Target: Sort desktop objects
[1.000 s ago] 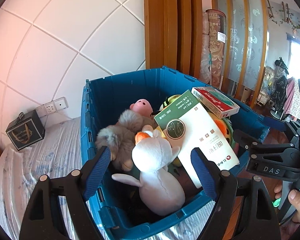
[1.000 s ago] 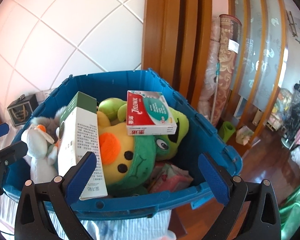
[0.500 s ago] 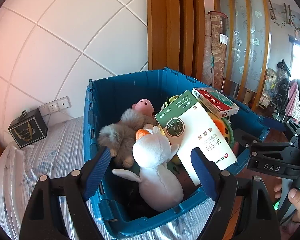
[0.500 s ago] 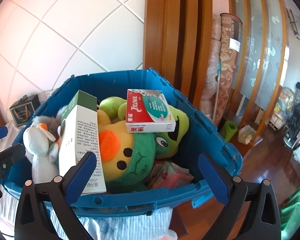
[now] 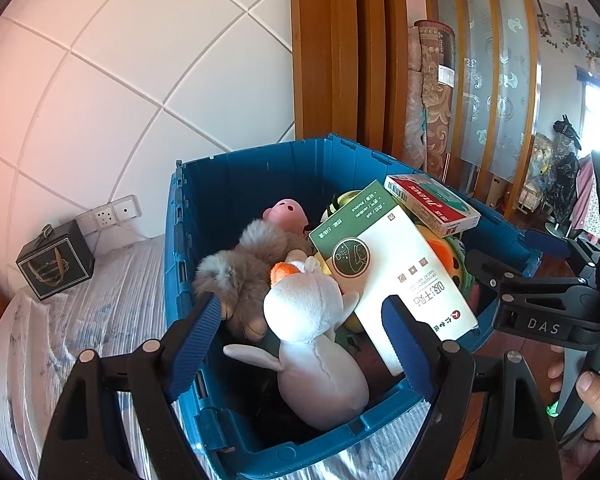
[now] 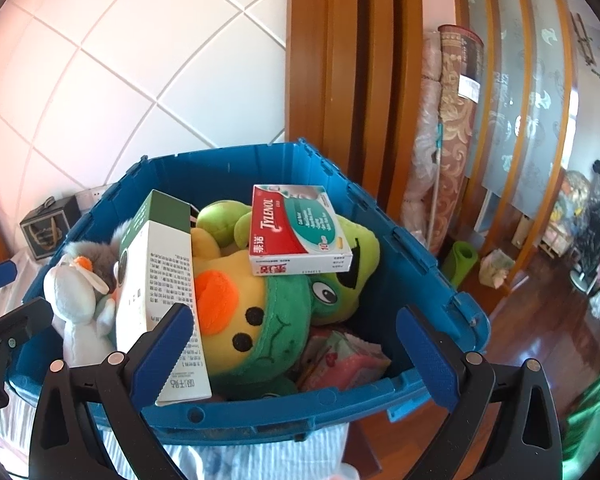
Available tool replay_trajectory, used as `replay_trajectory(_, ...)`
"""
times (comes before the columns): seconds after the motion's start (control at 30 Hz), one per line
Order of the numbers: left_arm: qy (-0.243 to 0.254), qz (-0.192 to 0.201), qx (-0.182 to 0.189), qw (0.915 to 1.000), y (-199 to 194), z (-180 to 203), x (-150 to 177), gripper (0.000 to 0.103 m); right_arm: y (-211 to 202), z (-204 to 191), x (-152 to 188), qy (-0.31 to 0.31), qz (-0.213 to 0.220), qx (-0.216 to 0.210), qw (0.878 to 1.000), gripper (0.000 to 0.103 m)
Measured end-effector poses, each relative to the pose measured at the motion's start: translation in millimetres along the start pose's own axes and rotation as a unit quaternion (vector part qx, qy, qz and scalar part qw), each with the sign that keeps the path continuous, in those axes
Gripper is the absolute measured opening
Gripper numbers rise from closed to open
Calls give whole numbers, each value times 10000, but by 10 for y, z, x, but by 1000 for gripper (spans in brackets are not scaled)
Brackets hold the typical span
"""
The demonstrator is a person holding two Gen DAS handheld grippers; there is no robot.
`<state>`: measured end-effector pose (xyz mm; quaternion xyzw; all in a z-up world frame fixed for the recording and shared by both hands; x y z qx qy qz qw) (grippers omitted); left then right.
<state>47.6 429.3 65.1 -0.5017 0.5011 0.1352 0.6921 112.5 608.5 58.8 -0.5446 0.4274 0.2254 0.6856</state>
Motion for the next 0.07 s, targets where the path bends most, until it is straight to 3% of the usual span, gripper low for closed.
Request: replay_trajectory(0.07, 18, 23, 8, 10000, -3, 3, -10, 82, 11, -1, -5, -6, -10, 16, 10000, 103)
Point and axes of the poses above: each gripper's, at about its wrist camera, not at the fingertips, and y roughly the way its jaws point, z to its right, x to its underside, the point moved 1 cm from there along y, roughly the way its jaws point, and after that the axes turned 1 degree about -y, right-handed, at the moved point
